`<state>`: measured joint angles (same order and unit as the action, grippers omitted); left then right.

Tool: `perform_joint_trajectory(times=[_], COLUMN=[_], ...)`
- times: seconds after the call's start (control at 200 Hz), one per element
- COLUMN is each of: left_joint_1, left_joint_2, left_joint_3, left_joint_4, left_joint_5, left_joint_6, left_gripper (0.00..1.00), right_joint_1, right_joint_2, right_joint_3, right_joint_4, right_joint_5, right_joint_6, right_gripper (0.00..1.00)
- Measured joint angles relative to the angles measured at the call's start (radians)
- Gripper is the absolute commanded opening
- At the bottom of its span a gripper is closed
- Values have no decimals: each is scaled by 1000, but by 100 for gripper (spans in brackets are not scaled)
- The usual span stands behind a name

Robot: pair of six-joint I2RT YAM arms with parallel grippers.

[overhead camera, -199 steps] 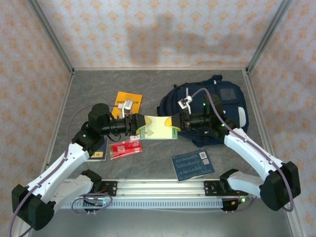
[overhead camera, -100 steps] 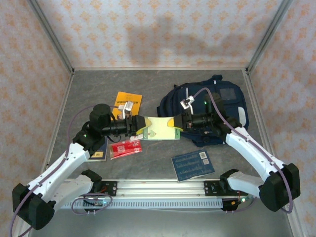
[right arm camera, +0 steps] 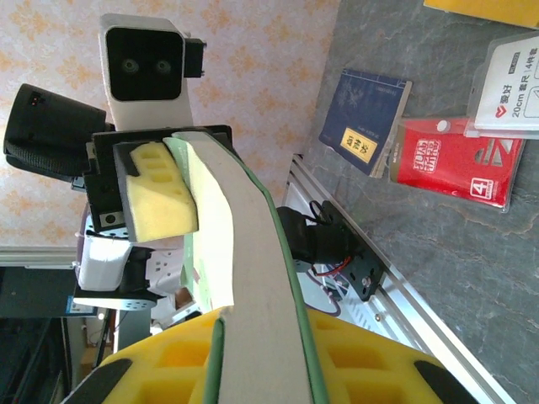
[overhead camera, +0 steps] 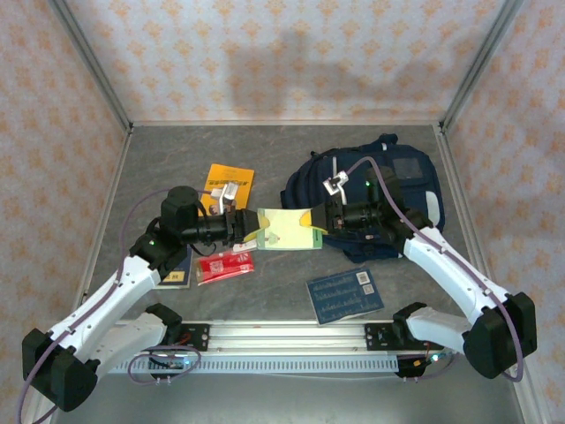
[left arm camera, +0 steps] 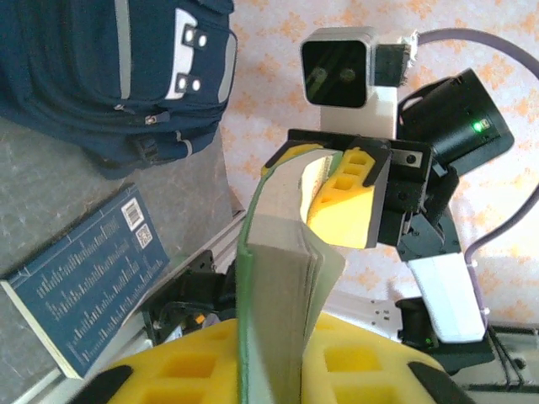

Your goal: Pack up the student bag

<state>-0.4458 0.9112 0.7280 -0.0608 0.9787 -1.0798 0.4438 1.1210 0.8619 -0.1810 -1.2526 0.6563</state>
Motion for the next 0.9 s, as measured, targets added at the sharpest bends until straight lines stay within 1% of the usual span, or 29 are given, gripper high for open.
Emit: perform_joint_trajectory(times=[0.02, 0.05, 0.11, 0.17, 0.275, 0.345, 0.47, 0.55, 0.626, 0.716, 0.816, 0.901], left_joint_1=[0, 0, 0, -2, -4, -3, 11, 17, 18, 19, 21, 21], left_joint_2=[0, -2, -3, -3, -11, -12, -12, -9, -3, 1, 8, 22], left_joint_3=[0, 0, 0, 0, 6, 27, 67, 108, 149, 175, 177, 177], left_joint_4=[-2, -3, -5, -14, -76, -159, -304, -406, -482, -537, -570, -583], left_joint_5=[0, -3, -7, -11, -28, -66, -177, -282, -381, -473, -539, -567], left_joint_6=[4, 5, 14, 28, 64, 112, 183, 223, 252, 270, 270, 270], left_gripper=[3, 0, 0, 0, 0, 0, 0, 0, 0, 0, 0, 0], right_joint_1=[0, -1, -2, -1, -14, -19, -19, -19, -19, -12, 22, 71], right_joint_2=[0, 0, 0, 0, 0, 0, -2, 24, 78, 163, 255, 338], right_joint_3=[0, 0, 2, 14, 74, 145, 255, 301, 334, 365, 411, 469], right_joint_4=[-2, -5, -18, -53, -201, -317, -466, -533, -574, -604, -627, -634], right_joint_5=[0, 3, 12, 42, 205, 366, 664, 806, 899, 999, 1085, 1151], right_joint_6=[0, 0, -7, -34, -120, -192, -310, -354, -382, -406, -424, -425], right_gripper=[2, 11, 26, 39, 53, 59, 64, 66, 66, 65, 65, 64])
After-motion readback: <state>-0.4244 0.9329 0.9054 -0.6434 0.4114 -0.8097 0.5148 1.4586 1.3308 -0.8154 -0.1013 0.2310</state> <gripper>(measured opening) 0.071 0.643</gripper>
